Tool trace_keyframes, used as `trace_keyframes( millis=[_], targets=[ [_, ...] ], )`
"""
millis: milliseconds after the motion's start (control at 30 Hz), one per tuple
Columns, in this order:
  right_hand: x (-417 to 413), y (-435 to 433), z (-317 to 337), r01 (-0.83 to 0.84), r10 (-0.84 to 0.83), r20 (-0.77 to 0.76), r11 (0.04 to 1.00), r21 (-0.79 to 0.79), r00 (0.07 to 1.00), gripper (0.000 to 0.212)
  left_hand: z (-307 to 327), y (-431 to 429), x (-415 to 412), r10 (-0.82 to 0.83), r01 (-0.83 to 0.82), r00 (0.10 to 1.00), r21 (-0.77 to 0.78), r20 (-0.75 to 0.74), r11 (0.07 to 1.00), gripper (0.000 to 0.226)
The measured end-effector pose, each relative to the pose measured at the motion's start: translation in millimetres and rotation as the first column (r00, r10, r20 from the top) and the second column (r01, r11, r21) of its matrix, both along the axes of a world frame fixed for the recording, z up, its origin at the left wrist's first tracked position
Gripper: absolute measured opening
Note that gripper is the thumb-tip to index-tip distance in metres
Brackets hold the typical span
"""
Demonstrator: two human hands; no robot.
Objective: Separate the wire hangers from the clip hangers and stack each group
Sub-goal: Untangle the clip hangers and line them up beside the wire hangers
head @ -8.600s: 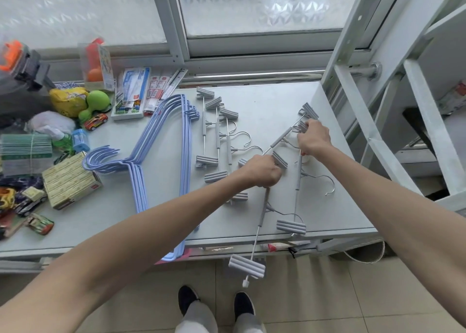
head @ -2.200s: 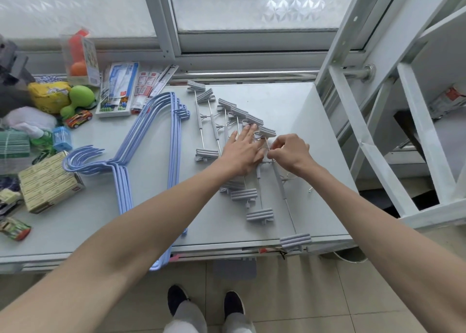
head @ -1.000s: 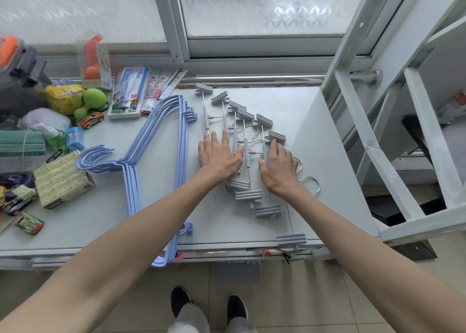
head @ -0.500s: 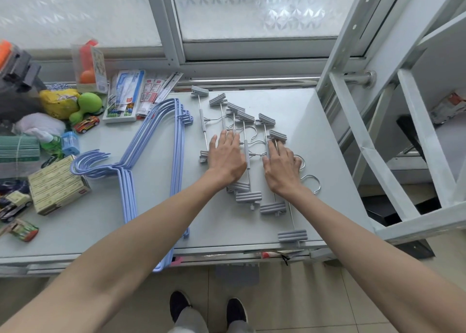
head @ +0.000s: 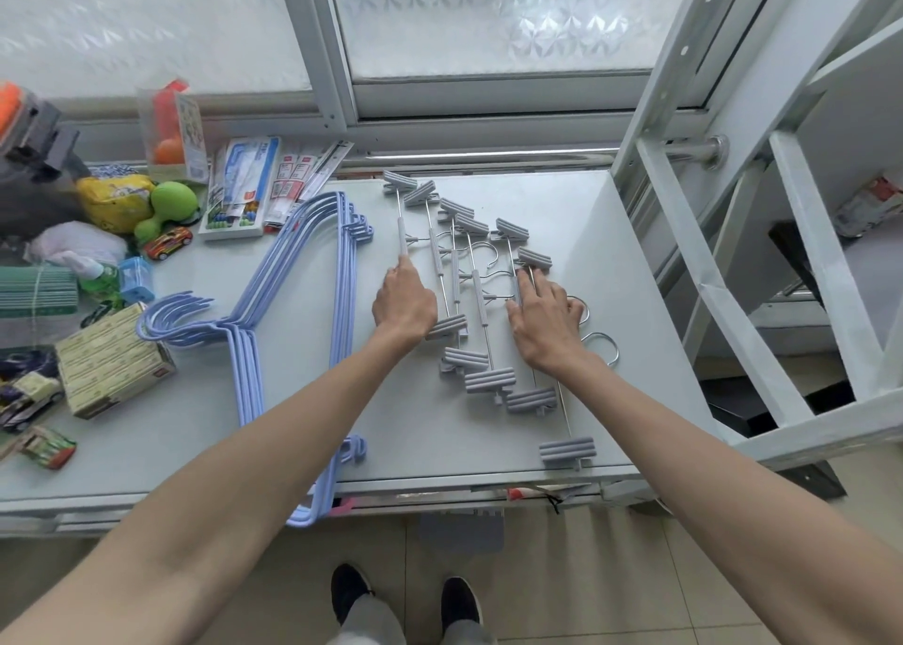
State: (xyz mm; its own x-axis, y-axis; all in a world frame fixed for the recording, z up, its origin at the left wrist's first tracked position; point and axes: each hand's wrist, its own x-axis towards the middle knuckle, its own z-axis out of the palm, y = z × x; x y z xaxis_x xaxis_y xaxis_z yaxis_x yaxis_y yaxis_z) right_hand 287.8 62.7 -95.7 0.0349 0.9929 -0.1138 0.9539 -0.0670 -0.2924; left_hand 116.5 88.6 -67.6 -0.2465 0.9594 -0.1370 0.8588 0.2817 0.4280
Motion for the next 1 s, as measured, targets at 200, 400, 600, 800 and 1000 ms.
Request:
trace_keyframes(
  millis=[200, 400, 600, 800, 1000],
  targets=[
    [-3.3, -0.4, 2.2, 0.004, -0.004, 0.018, 1.000, 0.009, 1.000, 0.052, -3.5, -2.2, 2.6, -0.037, 0.037, 0.999, 0.014, -0.005, 0.999, 0.056],
    [-6.5, -0.7, 1.2, 0.012, -0.012, 0.012, 1.000, 0.011, 1.000, 0.053, -10.8, -0.6, -2.3, -0.073, 0.071, 0.992, 0.026, 0.104, 0.997, 0.060],
    [-8.1, 1.5, 0.3, 0.014, -0.014, -0.005, 1.000, 0.018, 1.000, 0.054, -27.2, -1.4, -7.0, -0.279, 0.285, 0.957, 0.070, -0.085, 0.956, 0.067],
    [-9.7, 12.1, 3.9, 0.065, -0.064, -0.063, 0.998, 0.014, 0.996, 0.060, -17.9, -6.4, -1.2, -0.435, 0.485, 0.869, 0.232, -0.238, 0.843, 0.059],
    [-7.7, 22.5, 7.1, 0.069, -0.068, -0.066, 0.997, 0.023, 0.996, 0.052, -9.5, -0.7, 17.2, -0.616, 0.644, 0.748, 0.045, -0.246, 0.764, 0.061]
  ],
)
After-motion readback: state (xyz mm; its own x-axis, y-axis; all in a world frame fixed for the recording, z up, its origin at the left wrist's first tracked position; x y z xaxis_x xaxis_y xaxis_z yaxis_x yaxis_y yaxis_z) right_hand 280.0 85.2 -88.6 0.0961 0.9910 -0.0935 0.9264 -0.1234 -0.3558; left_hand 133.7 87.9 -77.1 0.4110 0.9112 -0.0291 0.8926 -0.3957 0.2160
